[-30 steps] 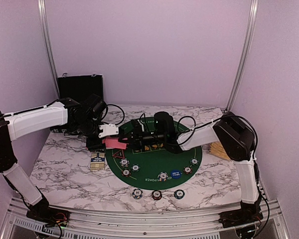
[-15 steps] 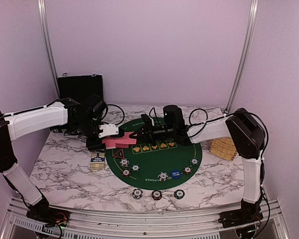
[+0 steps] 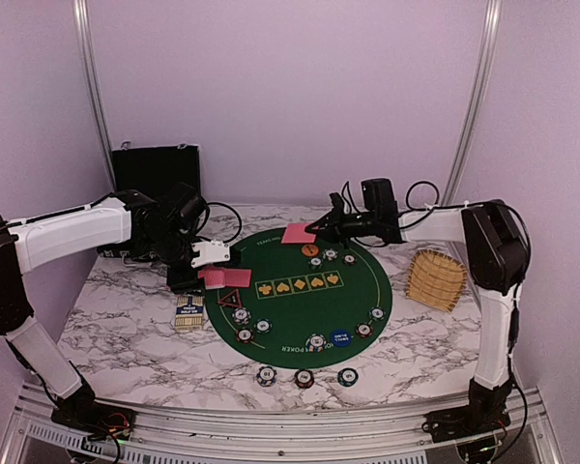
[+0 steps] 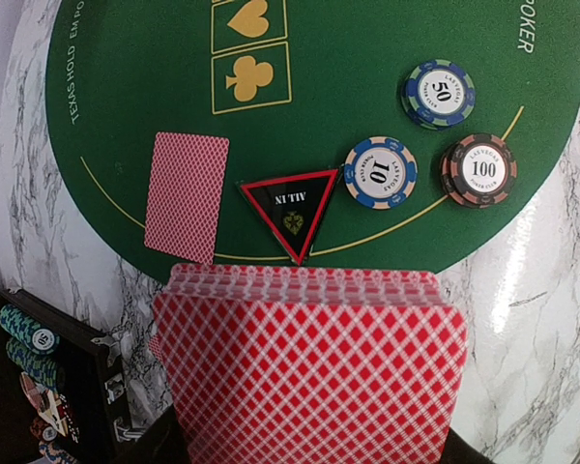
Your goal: Distribute texas hold em gaming equipment
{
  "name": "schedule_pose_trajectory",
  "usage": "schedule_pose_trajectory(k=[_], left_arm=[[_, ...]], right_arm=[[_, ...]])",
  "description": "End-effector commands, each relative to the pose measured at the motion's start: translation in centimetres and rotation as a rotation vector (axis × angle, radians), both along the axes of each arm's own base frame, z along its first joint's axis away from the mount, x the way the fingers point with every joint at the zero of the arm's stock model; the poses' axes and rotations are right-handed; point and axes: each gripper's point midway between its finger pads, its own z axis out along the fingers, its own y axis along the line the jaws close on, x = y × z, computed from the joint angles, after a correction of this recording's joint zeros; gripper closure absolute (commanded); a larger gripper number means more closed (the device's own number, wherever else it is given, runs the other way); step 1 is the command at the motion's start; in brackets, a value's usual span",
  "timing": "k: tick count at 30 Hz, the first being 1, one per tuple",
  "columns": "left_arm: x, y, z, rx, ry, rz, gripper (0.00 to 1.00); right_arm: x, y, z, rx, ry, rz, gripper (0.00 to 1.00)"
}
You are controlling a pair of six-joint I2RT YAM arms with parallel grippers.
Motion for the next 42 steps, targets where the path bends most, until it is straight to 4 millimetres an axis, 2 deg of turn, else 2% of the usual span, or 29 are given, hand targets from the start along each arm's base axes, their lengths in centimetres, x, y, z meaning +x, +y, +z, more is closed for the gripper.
schedule_pose_trajectory(k=[1, 5, 6, 13, 19, 27, 30, 33, 42], left_arm=[[0.1, 0.0, 0.3, -0.009, -0.008, -0.005, 0.91], [0.1, -0.1, 0.4, -0.011, -0.007, -0.005, 0.91], [0.1, -0.1, 0.5, -0.011, -0.007, -0.004, 0.91], [-0.1, 0.0, 0.6, -0.010, -0.007, -0.004, 0.91], [-0.3, 0.1, 0.5, -0.010, -0.003, -0.009, 0.91], [-0.4, 0.0, 0.3, -0.015, 0.008, -0.011, 0.91], [-0.4, -0.1, 0.2, -0.016, 0.011, -0.008, 0.91], [-0.4, -0.1, 0.3, -0.019, 0.012, -0.009, 0.91], [-0.6, -0.1, 0.1, -0.020, 0.018, -0.009, 0.91]], right_arm=[[3.9, -2.5, -2.0, -0.121, -0.028, -0.069, 1.00], [7.0, -3.8, -3.9, -0.188, -0.032, -0.116, 1.00], [7.8, -3.8, -3.7, -0.194, -0.044, -0.120, 1.00], [11.3, -3.4, -5.7, -0.240, -0.054, -0.145, 1.00], [13.1, -3.3, -6.9, -0.218, -0.043, -0.166, 1.00], [14.4, -3.9, -9.7, -0.224, -0.006, -0.192, 0.99], [14.4, -4.1, -10.6, -0.249, 0.002, -0.195, 0.92], [14.4, -4.5, -10.6, -0.281, -0.007, -0.204, 0.84], [14.5, -5.7, -8.3, -0.359, -0.063, -0.228, 0.59]])
